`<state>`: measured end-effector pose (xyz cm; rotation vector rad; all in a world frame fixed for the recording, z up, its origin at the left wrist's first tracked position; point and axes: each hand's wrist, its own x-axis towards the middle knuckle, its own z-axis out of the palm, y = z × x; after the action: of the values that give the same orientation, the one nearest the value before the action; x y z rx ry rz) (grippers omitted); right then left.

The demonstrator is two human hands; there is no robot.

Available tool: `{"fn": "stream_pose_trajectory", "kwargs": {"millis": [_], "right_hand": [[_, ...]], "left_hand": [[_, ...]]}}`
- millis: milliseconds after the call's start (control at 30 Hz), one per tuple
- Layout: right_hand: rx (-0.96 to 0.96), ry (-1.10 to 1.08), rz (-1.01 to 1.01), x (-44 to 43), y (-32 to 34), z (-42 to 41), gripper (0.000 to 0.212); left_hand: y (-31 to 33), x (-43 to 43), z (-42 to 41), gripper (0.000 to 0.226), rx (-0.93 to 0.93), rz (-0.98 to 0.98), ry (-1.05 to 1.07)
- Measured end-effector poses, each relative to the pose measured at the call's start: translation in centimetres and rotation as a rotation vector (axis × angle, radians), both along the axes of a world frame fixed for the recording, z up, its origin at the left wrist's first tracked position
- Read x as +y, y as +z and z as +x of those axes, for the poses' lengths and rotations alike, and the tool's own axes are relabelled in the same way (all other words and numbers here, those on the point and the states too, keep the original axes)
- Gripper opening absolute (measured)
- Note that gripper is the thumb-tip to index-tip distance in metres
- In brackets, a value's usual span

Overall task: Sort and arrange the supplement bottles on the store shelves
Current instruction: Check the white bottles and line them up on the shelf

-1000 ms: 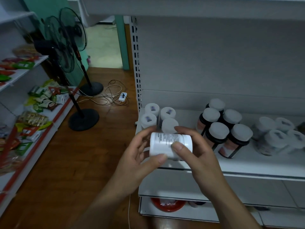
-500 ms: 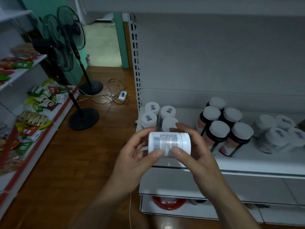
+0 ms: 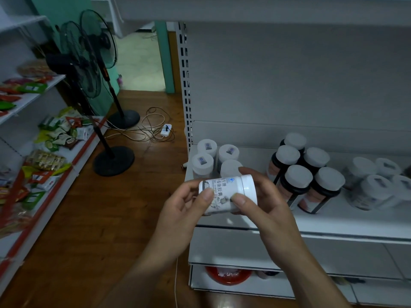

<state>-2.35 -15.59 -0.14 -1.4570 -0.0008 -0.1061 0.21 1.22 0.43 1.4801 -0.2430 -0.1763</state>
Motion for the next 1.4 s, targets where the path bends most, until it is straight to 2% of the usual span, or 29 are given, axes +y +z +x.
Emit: {"fn": "stream_pose_trajectory", "kwargs": {"millis": [100, 133, 233, 300, 367, 433, 500, 567, 700, 733, 833, 867, 967, 1200, 1400], "right_hand": [[0.011, -0.060, -0.029, 0.2, -0.1, 0.4, 0.060], [0.012, -0.077, -0.036, 0.2, -0.1, 0.5, 0.059], [0.015, -0.095, -0.118, 0.6, -0.4, 0.8, 0.062], [-0.002, -0.072, -0.263, 1.0, -0.5, 1.0, 0.062], [-0.017, -0.049, -0.350, 1.3, -0.7, 1.4, 0.057], [-0.017, -0.077, -0.343, 1.1, -1.2, 2.2, 0.050], [-0.002, -0.193, -0.345, 0.6, -2.2, 3.2, 0.047], [0.018, -0.314, -0.357, 0.2, -3.4, 4.2, 0.044], [0.109, -0.360, -0.457, -0.4, -5.3, 5.9, 0.062], [0.117, -0.341, -0.483, -0.5, -5.5, 6.3, 0.059], [0.067, -0.258, -0.512, -0.5, -5.7, 7.3, 0.029], [0.058, -0.240, -0.510, -0.5, -5.8, 7.6, 0.027], [0.078, -0.222, -0.501, -0.4, -5.9, 8.2, 0.030], [0.160, -0.265, -0.443, -0.6, -7.2, 7.4, 0.051], [0.160, -0.262, -0.456, -0.6, -6.7, 5.4, 0.056]], "left_hand": [[-1.0, 0.3, 0.2, 0.043, 0.036, 0.096, -0.008], [-1.4, 0.5, 0.2, 0.050, 0.007, 0.185, -0.011], [-2.3, 0.7, 0.5, 0.067, -0.256, 0.538, 0.000], [-2.5, 0.1, 0.7, 0.063, -0.346, 0.621, 0.031], [-3.3, -0.2, 1.0, 0.059, -0.310, 0.593, 0.094], [-4.8, -0.2, 1.3, 0.058, -0.175, 0.503, 0.153], [-6.6, -0.1, 1.6, 0.057, -0.047, 0.422, 0.202], [-7.7, -0.2, 1.8, 0.057, -0.011, 0.398, 0.242], [-8.9, -0.7, 2.7, 0.059, 0.013, 0.421, 0.300], [-9.1, -0.8, 3.0, 0.059, 0.008, 0.437, 0.315], [-9.5, -1.1, 4.3, 0.053, -0.014, 0.448, 0.336], [-9.6, -1.2, 4.8, 0.050, -0.017, 0.436, 0.332], [-9.7, -1.3, 6.0, 0.045, -0.026, 0.408, 0.327], [-9.9, -1.4, 8.1, 0.048, 0.010, 0.405, 0.275], [-9.4, -1.2, 8.5, 0.057, 0.027, 0.392, 0.223]]}}
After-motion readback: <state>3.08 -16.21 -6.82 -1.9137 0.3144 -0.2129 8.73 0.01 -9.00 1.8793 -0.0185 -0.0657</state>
